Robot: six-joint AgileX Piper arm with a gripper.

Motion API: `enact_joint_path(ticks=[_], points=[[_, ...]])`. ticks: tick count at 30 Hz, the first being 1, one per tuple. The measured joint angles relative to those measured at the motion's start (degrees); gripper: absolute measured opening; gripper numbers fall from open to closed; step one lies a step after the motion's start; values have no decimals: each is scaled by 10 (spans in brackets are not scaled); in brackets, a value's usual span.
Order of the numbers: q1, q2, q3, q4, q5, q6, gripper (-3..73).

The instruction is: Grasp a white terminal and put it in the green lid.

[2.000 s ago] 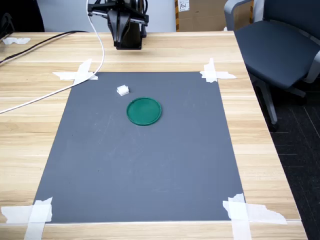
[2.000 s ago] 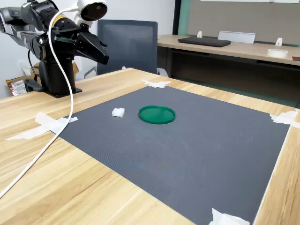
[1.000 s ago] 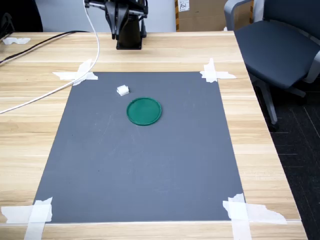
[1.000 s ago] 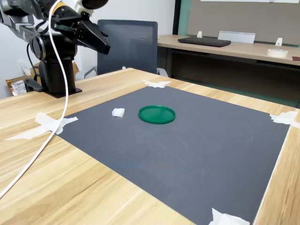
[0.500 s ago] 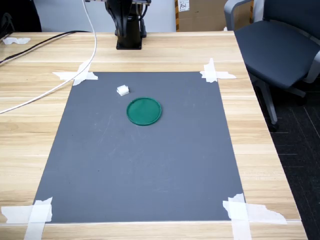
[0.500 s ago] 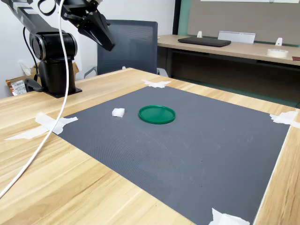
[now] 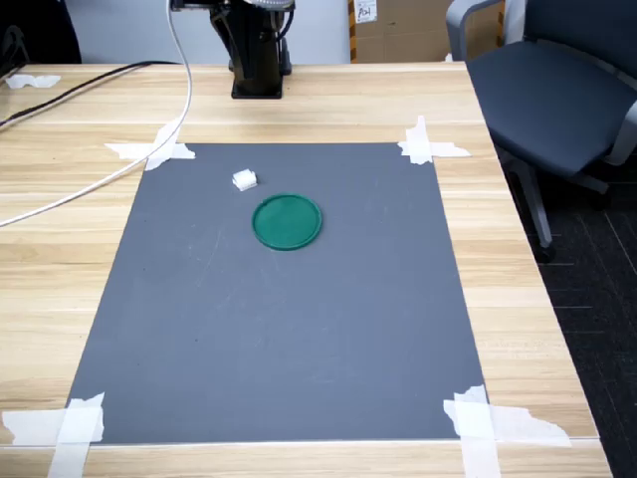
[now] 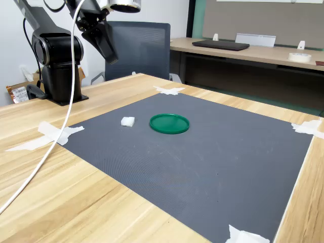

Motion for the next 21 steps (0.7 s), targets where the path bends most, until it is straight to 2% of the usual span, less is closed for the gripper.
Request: enact_joint_path(ticks=[8, 15, 21], points=[[0, 40, -7, 3, 10, -60, -28], [0, 101, -63, 74, 60, -163, -28], [0, 158, -85, 80, 97, -186, -19]])
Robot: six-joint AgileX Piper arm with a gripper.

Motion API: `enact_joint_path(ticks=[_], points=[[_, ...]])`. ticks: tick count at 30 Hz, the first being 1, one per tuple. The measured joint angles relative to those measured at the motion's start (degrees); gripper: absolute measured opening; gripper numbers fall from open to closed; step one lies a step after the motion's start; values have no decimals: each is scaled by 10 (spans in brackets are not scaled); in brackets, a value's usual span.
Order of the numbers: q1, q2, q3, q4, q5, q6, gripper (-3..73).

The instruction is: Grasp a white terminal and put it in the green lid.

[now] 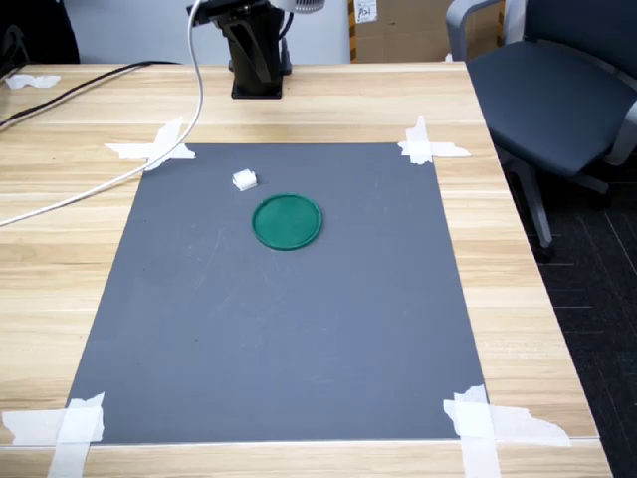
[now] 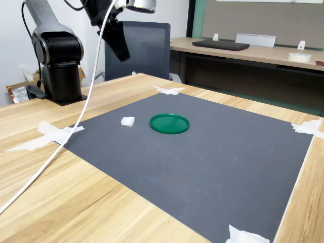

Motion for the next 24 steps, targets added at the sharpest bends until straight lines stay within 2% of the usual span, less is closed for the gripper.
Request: enact_joint_path(ticks=[4, 8, 14, 17, 20, 24], points=[[0, 31, 0, -21, 8, -6, 23], [0, 54, 0, -49, -5, -8, 121], [0, 67, -3, -55, -71, 34, 373], [0, 80, -3, -55, -82, 72, 463], [0, 96, -3, -55, -82, 93, 499], [0, 113, -3, -52, -89, 98, 506]])
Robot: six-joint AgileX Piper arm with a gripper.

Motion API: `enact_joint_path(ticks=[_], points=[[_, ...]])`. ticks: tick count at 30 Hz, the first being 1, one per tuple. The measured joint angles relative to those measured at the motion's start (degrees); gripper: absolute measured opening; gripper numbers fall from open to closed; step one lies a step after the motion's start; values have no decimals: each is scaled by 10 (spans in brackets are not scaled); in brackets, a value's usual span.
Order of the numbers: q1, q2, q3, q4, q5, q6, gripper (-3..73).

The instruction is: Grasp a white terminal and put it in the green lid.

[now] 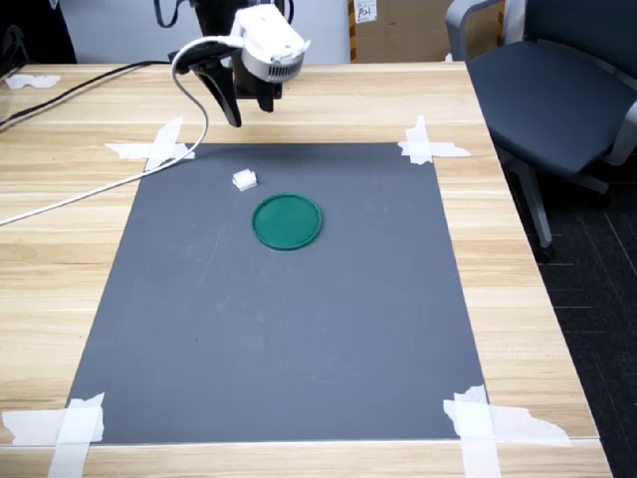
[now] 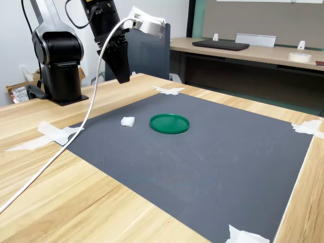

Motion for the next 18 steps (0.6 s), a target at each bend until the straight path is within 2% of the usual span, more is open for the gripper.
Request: enact_joint_path(ticks=[13, 18], points=[[0, 63, -67, -4, 27, 42, 507], [0, 82, -73, -58, 37, 61, 507]])
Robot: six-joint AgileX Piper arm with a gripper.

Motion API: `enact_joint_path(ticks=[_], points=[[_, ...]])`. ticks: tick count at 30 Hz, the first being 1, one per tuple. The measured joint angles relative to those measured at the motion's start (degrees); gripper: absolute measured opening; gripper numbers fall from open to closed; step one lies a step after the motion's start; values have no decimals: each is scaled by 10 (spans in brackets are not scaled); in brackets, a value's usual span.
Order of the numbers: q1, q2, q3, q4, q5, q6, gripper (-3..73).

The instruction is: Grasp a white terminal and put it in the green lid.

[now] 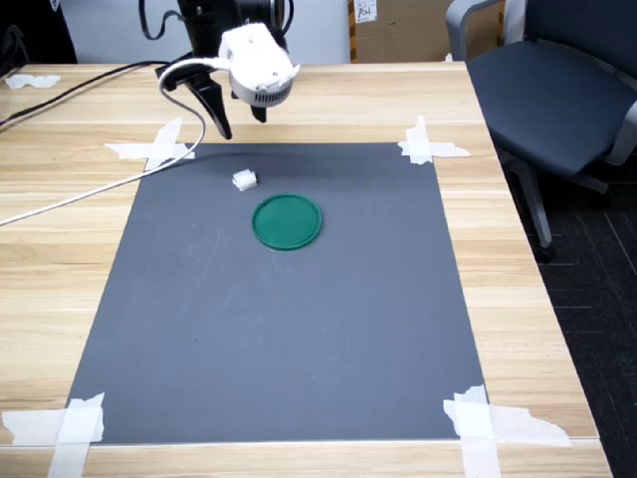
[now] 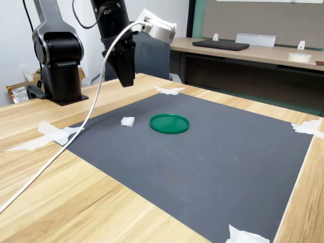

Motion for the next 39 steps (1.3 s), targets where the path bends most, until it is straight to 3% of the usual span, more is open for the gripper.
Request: enact_joint_path(ticks=[3, 13, 39], points=[[0, 1, 0, -21, -7, 7, 507], [0, 31, 0, -30, -11, 8, 507], [0, 75, 42, -28, -59, -28, 507]])
